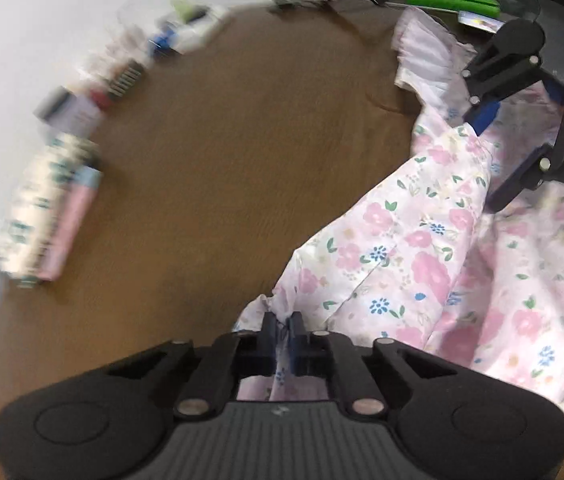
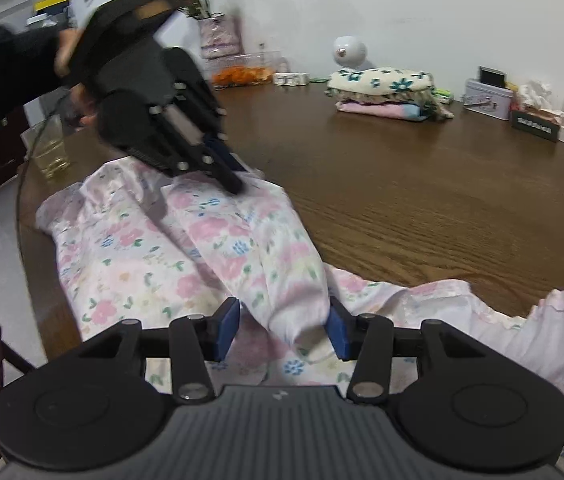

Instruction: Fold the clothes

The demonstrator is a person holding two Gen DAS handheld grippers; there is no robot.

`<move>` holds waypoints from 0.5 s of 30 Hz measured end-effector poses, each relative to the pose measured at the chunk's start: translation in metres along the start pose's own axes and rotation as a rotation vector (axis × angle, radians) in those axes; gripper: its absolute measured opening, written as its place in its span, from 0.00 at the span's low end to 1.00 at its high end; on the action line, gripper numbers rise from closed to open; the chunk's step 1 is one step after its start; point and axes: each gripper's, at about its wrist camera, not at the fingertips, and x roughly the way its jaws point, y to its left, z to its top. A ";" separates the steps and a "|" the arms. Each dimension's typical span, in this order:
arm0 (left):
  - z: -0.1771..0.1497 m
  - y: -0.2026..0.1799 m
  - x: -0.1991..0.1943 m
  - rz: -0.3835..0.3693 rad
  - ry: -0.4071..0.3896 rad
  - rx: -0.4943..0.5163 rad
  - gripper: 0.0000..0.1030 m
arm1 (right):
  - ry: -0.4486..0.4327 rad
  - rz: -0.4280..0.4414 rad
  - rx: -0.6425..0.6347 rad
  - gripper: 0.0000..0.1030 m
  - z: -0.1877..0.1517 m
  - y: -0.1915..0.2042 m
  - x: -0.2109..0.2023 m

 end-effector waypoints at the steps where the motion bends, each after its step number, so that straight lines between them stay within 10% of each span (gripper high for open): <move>1: -0.003 -0.003 -0.009 0.066 -0.034 -0.021 0.04 | -0.004 -0.014 0.004 0.43 0.000 0.000 -0.001; 10: -0.058 -0.114 -0.096 0.642 -0.190 -0.235 0.04 | -0.093 -0.132 0.032 0.10 0.001 0.000 -0.015; 15: -0.079 -0.166 -0.093 0.672 -0.185 -0.414 0.05 | -0.086 -0.143 0.023 0.17 0.001 0.005 -0.015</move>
